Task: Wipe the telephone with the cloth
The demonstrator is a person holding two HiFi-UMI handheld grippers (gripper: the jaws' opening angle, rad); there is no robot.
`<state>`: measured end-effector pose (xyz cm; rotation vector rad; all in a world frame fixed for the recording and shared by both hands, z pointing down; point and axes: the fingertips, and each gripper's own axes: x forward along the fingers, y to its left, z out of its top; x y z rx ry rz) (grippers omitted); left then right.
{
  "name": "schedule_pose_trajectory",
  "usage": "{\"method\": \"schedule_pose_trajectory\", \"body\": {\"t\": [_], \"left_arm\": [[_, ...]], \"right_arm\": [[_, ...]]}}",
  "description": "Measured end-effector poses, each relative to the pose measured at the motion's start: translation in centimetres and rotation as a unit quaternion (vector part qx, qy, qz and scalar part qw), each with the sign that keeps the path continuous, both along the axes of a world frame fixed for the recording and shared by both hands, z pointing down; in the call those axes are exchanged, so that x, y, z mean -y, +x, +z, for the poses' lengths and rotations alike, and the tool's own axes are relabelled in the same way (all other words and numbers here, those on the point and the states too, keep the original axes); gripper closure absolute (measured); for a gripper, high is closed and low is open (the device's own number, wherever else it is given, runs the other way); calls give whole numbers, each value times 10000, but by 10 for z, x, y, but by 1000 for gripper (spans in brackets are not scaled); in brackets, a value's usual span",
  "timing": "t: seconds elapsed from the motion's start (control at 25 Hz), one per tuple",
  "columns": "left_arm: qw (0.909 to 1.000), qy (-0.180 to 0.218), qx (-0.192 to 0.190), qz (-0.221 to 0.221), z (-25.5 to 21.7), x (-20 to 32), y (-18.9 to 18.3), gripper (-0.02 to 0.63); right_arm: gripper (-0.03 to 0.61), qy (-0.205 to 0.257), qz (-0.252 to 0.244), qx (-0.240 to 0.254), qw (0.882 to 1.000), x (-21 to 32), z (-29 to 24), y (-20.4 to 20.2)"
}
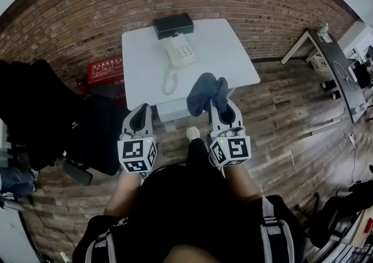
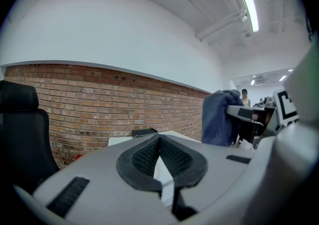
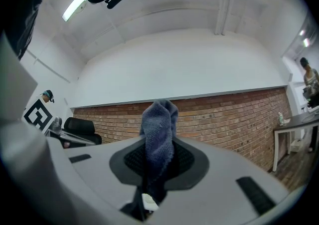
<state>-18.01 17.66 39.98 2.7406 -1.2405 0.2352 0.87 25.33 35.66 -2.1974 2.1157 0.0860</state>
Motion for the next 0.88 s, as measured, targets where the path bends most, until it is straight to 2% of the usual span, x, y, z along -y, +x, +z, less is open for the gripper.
{"method": "schedule_pose_trajectory", "body": {"t": [0.32,0.64,0.88], "left_arm": [[9997,-3,73,-230,6,82,61,617],[9988,-14,232,-436,3,158,131,617],[9964,-84,320,-780,4,211,165,617]], "right_arm": [[531,-46,-271,81,9996,89,16,65],[531,-172,-781,110,9967,189,20,125],[531,-251,-1215,157,9921,258,25,155]]}}
